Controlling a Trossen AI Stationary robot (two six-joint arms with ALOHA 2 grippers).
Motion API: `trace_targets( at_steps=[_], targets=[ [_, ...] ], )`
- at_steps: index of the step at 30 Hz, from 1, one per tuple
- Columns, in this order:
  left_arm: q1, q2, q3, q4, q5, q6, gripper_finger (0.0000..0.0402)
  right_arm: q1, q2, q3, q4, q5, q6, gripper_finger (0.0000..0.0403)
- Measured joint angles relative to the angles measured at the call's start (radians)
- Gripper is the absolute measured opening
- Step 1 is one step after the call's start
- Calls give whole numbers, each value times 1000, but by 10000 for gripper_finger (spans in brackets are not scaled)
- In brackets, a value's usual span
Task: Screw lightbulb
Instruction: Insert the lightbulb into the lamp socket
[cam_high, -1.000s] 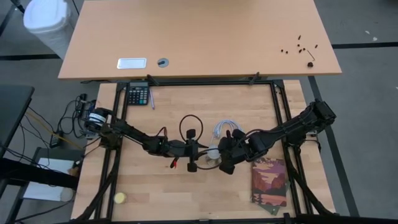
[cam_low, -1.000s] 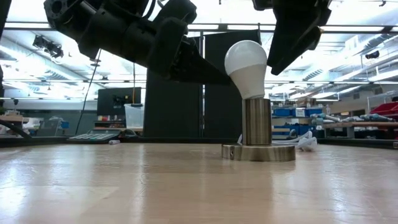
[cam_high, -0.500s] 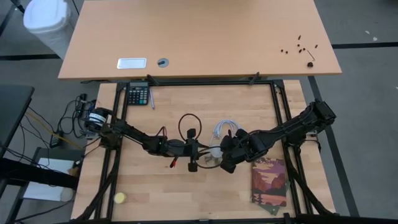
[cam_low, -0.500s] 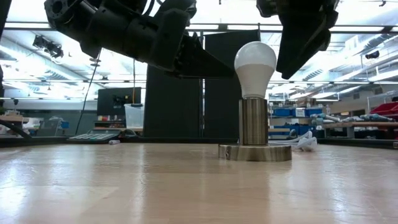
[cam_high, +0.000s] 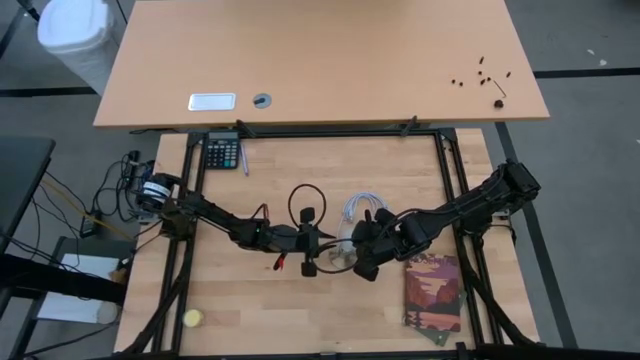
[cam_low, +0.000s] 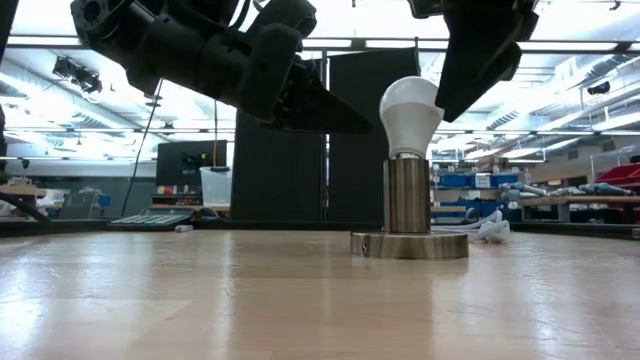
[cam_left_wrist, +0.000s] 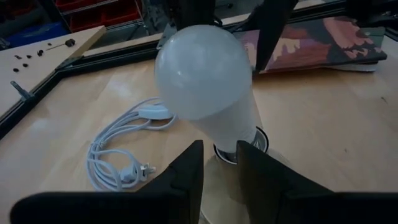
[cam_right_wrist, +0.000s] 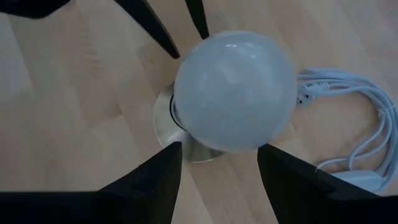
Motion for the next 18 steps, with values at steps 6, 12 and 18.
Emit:
trace_targets(
  at_steps=[6,12,18],
  targets=[
    [0,0,0,-67,0,-81,99,5,0,0,-37,-47,-3,220],
    [-2,0,0,-122,34,-128,99,6,-5,0,-92,-66,-1,220],
    [-8,0,-5,-151,163,-215,101,6,-5,0,-143,-111,-170,220]
  ],
)
